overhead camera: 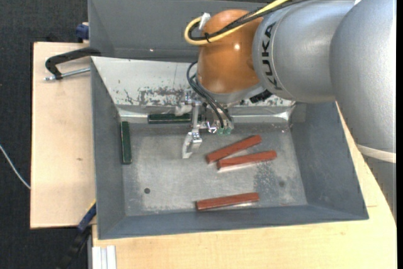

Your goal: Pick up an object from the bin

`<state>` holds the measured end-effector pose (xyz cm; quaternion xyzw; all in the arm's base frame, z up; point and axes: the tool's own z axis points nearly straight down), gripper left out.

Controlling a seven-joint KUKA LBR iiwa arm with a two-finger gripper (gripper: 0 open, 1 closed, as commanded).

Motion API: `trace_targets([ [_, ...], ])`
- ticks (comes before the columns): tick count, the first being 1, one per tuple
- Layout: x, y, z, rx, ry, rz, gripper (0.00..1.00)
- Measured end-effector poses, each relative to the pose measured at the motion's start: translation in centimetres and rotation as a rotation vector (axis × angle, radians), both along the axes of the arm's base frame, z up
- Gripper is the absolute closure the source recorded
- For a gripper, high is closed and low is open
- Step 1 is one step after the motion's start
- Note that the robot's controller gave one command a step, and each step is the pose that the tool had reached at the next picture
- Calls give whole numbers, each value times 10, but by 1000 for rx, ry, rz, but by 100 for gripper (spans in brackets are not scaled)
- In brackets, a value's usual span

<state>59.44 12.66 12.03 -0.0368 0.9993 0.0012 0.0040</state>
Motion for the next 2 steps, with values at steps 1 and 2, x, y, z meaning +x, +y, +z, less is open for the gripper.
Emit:
trace_targets([
  [1, -28, -12, 28, 0, 1, 105, 100],
  [2, -29, -14, 26, -1, 4, 102, 0],
])
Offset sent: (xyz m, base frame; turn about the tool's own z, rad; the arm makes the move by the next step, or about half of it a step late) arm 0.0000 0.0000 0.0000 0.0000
